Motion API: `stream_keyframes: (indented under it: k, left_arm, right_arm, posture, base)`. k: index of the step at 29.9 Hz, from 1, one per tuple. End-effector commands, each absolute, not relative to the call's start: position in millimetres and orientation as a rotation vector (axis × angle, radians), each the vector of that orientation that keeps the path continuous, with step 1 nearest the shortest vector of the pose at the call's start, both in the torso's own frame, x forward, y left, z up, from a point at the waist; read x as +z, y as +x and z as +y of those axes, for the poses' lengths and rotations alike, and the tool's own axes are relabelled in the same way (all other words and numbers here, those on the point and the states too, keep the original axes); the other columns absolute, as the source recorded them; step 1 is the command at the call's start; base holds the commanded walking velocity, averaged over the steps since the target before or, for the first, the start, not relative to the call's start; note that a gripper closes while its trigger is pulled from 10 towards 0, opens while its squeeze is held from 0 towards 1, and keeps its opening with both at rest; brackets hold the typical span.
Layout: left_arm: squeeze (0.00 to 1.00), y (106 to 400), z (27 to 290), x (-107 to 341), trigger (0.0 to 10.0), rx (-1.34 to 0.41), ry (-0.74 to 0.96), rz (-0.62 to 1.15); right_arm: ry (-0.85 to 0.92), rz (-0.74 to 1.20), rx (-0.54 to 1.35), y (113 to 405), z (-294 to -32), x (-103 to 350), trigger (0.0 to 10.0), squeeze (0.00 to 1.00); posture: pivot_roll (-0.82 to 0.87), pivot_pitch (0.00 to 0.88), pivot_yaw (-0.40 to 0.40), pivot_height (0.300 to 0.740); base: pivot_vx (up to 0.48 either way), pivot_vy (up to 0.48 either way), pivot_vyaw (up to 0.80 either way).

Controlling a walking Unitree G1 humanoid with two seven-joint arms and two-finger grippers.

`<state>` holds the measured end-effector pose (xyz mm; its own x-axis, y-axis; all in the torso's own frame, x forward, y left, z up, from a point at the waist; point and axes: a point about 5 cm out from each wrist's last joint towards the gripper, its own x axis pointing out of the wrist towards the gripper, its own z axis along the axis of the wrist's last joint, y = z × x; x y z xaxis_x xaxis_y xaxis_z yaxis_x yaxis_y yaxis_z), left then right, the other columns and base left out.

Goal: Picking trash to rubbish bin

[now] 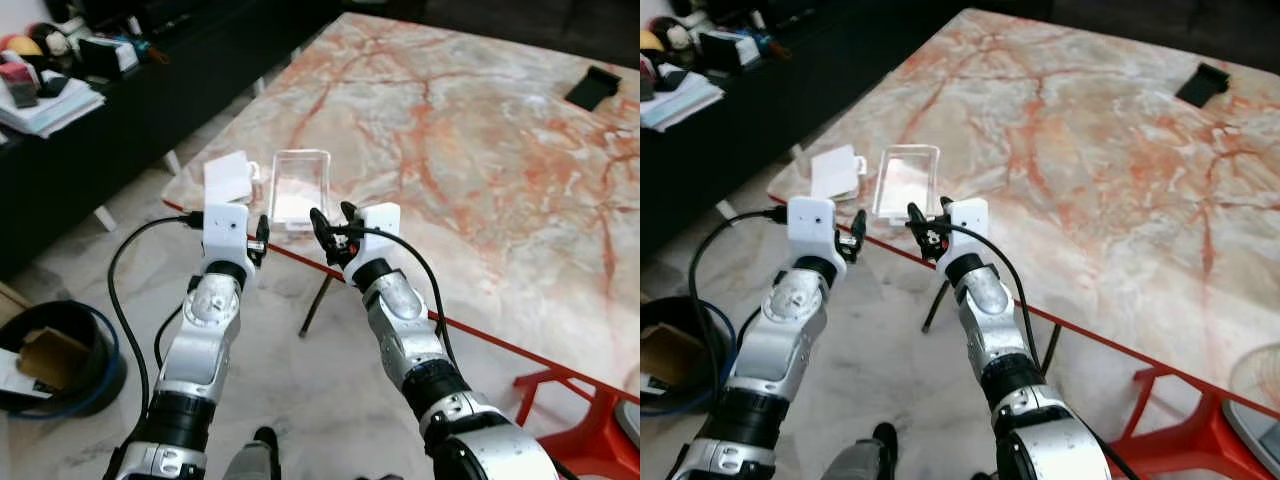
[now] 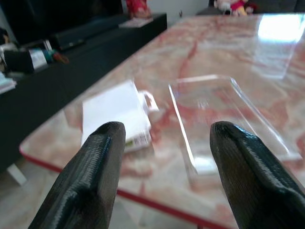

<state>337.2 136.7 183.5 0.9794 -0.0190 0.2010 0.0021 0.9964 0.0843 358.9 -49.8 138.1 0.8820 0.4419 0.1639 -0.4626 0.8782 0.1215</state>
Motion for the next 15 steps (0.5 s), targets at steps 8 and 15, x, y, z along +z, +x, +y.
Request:
stream_keyframes:
  k: [8,15]
  left_arm:
    - [0.00,352.6,147.5,179.4,10.0,0.014,0.107,-0.194]
    - [0.00,366.7,149.2,178.0,10.0,0.006,0.067,-0.173]
  right_arm:
    - [0.173,-0.141,0.485,357.4,-43.0,140.7,10.0,0.00]
    - [0.171,-0.142,0.480,355.4,-45.5,138.4,10.0,0.00]
  posture:
    - [0.13,0.184,-0.036,0.740]
    - [0.11,0.195,-0.034,0.740]
  base:
    - [0.000,0.000,0.00]
    - [0.000,0.000,0.00]
